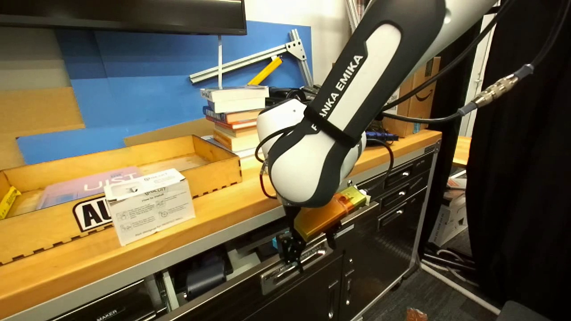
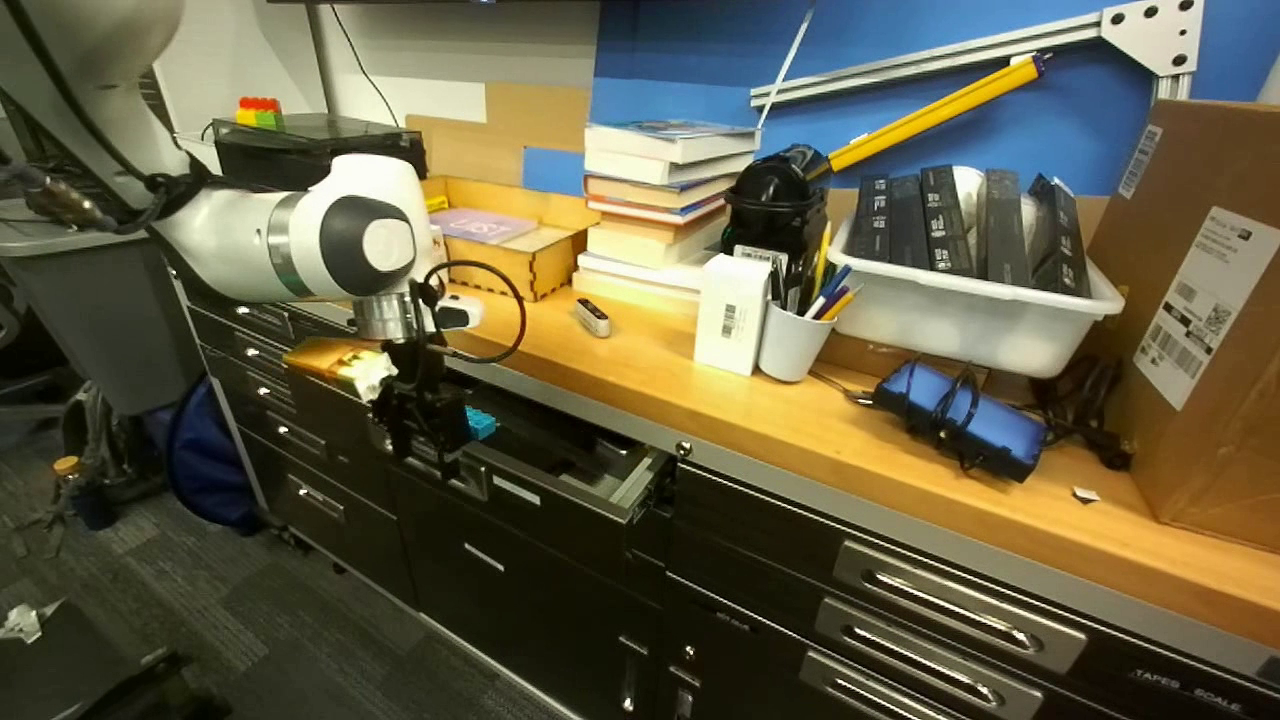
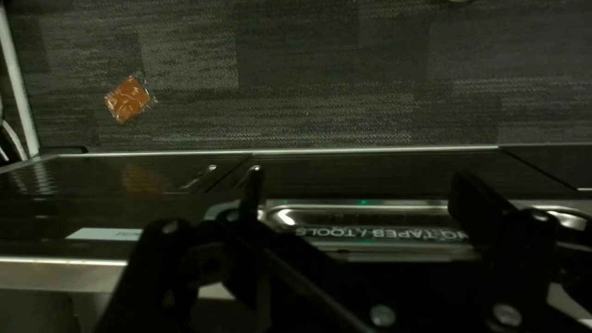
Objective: Put the blue object inside the drawer then close the drawer.
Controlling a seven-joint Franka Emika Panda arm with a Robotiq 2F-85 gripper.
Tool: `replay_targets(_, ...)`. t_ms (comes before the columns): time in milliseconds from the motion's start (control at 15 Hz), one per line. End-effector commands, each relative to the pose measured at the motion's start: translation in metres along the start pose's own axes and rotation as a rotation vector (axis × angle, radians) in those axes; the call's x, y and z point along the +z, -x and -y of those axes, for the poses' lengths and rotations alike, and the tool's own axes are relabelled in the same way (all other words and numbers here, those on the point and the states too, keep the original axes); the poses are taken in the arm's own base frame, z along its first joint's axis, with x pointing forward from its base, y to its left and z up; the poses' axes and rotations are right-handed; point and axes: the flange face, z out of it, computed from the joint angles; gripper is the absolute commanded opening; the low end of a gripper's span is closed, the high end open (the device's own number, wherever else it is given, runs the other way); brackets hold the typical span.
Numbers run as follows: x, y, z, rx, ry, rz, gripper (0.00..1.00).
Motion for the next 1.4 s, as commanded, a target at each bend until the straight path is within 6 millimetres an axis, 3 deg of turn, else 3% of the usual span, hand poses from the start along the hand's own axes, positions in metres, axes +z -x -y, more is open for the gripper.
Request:
replay_targets(0,-0.001,-0.032,0.016,0.036,-0.013,-0.088,1.0)
replay_targets(467,-0.007,-0.071,0.037,0.088,-0.015,-0.254,1.0)
replay_targets(800,-0.009,-0.088,0.052,0.116,-0.012,-0.319,1.0)
replay_targets(1067,-0.015,-0.078,0.052,0.101,0.014,-0.314,1.0)
replay_targets(1333,-0.043,-0.02,0.022,0.028,0.016,-0.134,1.0)
